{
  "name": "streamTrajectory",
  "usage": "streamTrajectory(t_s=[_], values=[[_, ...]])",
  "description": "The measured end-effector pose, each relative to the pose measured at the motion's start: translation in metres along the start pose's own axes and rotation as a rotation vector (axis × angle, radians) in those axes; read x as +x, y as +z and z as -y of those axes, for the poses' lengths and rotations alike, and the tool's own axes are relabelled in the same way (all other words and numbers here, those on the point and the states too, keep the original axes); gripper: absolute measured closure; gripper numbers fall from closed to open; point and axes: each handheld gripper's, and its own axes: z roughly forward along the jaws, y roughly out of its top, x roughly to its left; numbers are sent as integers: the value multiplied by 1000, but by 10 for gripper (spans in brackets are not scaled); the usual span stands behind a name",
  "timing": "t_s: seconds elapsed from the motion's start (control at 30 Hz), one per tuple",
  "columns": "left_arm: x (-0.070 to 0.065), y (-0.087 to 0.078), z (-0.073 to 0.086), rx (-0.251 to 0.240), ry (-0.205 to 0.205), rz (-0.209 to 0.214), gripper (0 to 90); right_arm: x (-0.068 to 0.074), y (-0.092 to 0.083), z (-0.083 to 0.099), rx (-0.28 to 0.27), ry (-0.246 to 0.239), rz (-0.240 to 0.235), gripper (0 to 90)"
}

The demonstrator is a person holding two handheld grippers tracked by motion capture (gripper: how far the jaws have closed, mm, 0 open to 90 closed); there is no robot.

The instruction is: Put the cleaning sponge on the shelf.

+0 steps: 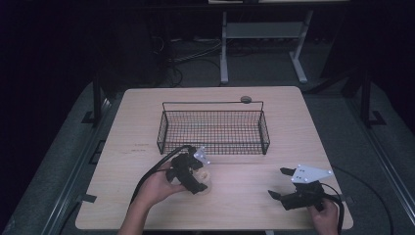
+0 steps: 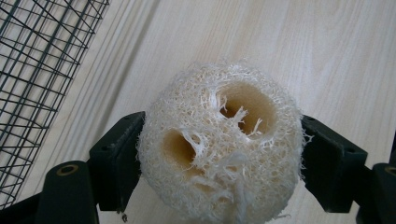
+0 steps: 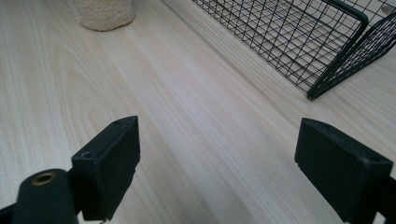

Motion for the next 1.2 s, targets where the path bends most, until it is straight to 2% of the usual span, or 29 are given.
streamTrajectory(t_s=[0.4, 0.93, 1.2], values=[[1, 0, 0, 1, -5, -1, 273, 0, 0, 0, -3, -1, -1, 136], [6, -20, -6, -20, -8, -9, 274, 0, 0, 0, -6, 2, -1, 135], [11, -34, -12, -50, -12, -8, 274, 0, 0, -1, -4, -2, 0, 135]])
